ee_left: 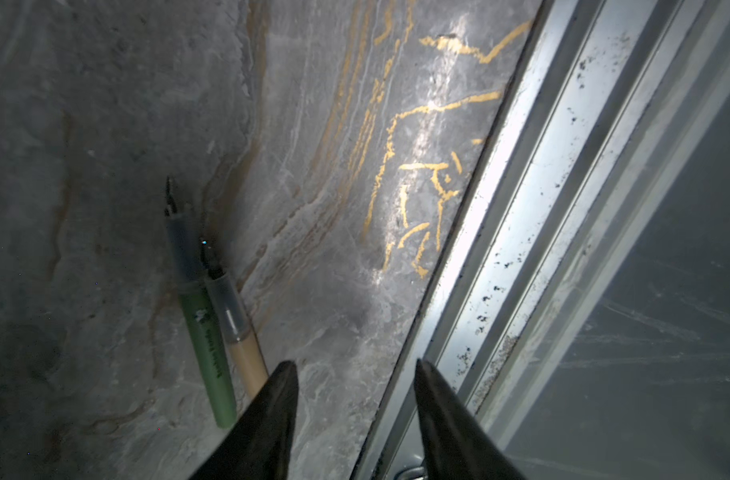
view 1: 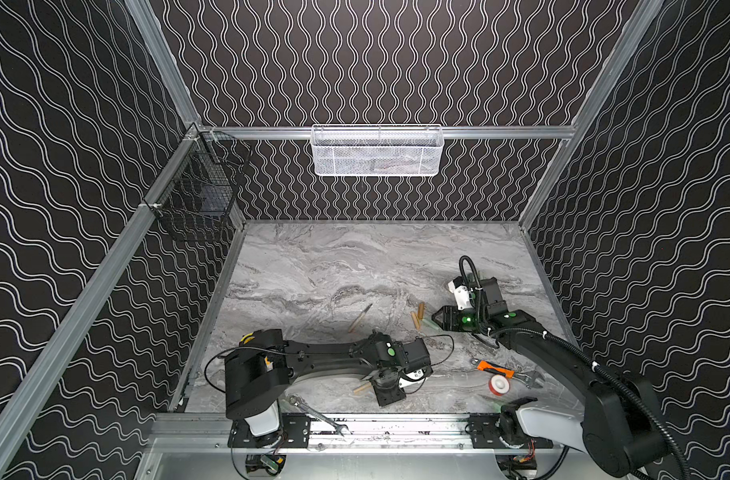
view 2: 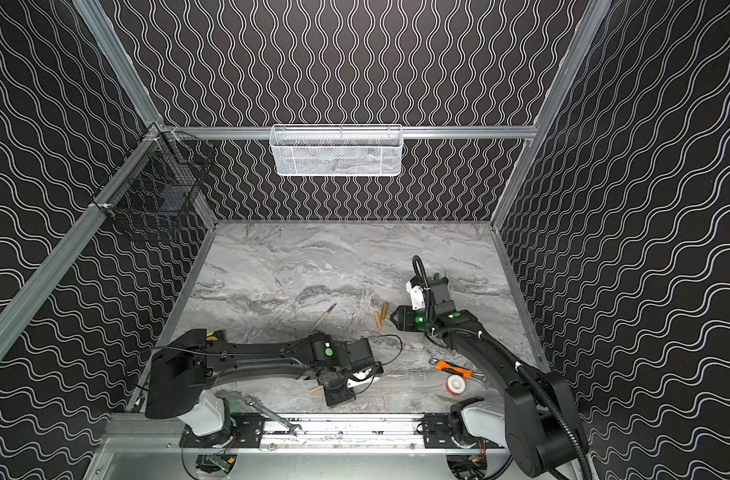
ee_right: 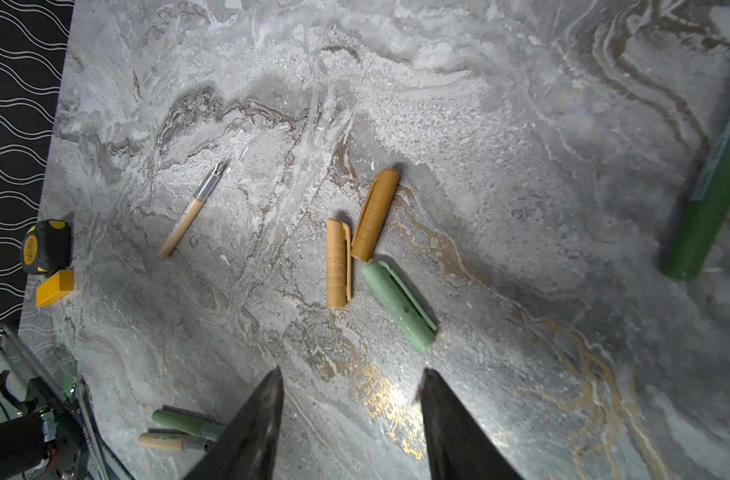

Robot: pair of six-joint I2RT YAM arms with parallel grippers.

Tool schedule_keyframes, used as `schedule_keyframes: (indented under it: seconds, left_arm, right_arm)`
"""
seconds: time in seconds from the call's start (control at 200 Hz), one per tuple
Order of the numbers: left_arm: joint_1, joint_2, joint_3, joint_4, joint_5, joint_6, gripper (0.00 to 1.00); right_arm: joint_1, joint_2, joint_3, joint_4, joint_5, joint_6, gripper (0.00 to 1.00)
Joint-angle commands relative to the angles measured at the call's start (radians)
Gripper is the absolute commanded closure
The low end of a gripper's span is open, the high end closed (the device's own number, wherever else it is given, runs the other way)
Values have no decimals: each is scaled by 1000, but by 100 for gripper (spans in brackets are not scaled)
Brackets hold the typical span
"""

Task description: Insert the pens into the pen caps

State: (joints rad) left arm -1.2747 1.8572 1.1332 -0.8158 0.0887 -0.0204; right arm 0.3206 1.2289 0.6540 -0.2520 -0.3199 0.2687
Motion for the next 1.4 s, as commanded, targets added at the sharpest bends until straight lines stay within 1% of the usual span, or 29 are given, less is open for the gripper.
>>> schedule_keyframes:
  seconds: [0.0,0.175,0.31,0.505,0.676,0.851,1.021,1.191,1.396]
  left_arm:
    - [1,22,16,1,26,5,51]
    - [5,27,20,13,-28,-12,51]
    - [25,33,16,18,-61,-18,52]
    - [59,50,13,30,-65,-8,52]
    - [85,64,14,34,-41,5,52]
    - [89,97,23,30,-14,14,53]
    - [89,113,20,39,-10,12,53]
    - [92,128,20,48,-21,8,56]
    - [95,106,13,58,-55,4,56]
  right_arm:
    - [2,-7,-4,22,-7,-12,45]
    - [2,-17,-7,11,2,-16,45]
    - [2,-19,-8,11,2,-14,44]
    - [2,-8,5,12,-1,-16,44]
    - [2,-8,11,7,11,-19,44]
    - [2,-5,9,11,10,-19,44]
    - [2,-3,7,13,13,-20,44]
    - [2,-3,3,14,15,-19,44]
    - [2,-3,0,16,15,-19,44]
